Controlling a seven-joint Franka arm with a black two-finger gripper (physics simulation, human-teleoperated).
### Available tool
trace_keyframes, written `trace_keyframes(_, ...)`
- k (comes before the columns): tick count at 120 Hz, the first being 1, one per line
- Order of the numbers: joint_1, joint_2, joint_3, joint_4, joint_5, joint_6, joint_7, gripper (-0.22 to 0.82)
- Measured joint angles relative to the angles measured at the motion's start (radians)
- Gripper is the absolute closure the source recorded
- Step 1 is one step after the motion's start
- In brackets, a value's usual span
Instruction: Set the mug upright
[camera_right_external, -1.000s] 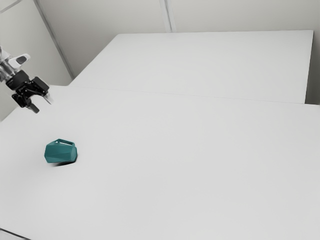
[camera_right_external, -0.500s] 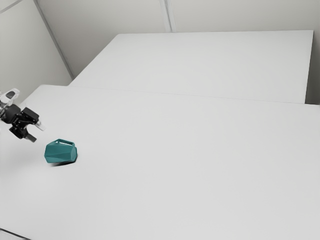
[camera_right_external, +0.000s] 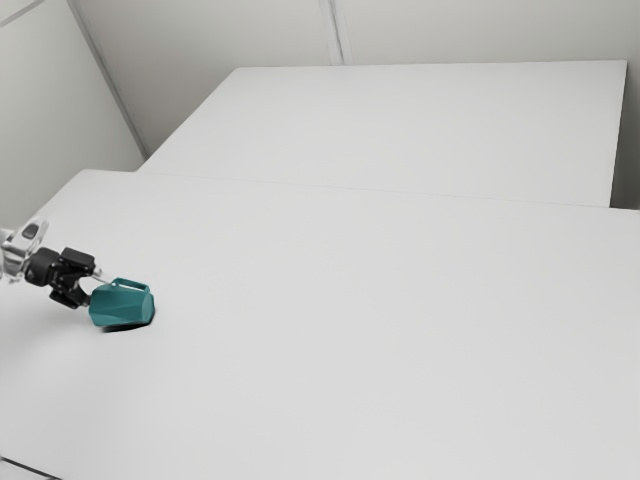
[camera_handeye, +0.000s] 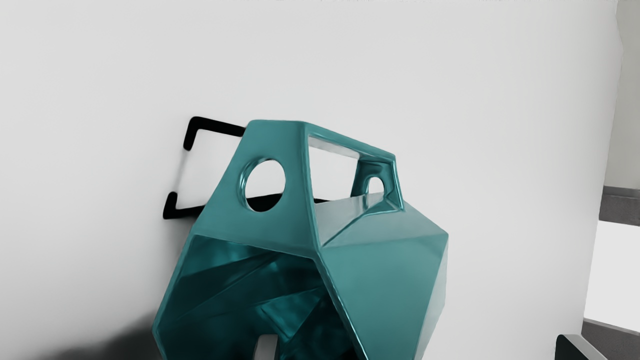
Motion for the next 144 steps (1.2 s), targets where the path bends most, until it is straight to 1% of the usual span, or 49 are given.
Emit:
trace_keyframes(20,0.005,0.000,-0.002,-0.010,-0.050,-0.007,0.041,0.00)
trace_keyframes(24,0.005,0.000,-0.002,-0.010,-0.055,-0.010,0.047,0.03)
trace_keyframes(28,0.005,0.000,-0.003,-0.010,-0.059,-0.013,0.054,0.09)
trace_keyframes(42,0.005,0.000,-0.004,-0.010,-0.067,-0.020,0.073,0.39)
trace_keyframes(48,0.005,0.000,-0.007,-0.010,-0.069,-0.022,0.081,0.49)
trace_keyframes(57,0.005,-0.001,-0.015,-0.010,-0.071,-0.026,0.091,0.60)
trace_keyframes(68,0.005,-0.005,-0.030,-0.009,-0.072,-0.029,0.101,0.67)
trace_keyframes(80,0.005,-0.013,-0.044,-0.008,-0.073,-0.031,0.111,0.72)
trace_keyframes(92,0.005,-0.024,-0.056,-0.008,-0.073,-0.031,0.119,0.74)
trace_keyframes(102,0.005,-0.061,-0.069,-0.009,-0.071,-0.031,0.124,0.76)
trace_keyframes(117,-0.006,-0.123,-0.108,-0.008,-0.055,-0.025,0.123,0.77)
trace_keyframes(128,-0.060,-0.187,-0.117,-0.005,0.003,-0.007,0.109,0.77)
trace_keyframes(144,-0.201,-0.270,-0.119,-0.002,0.162,0.066,0.066,0.77)
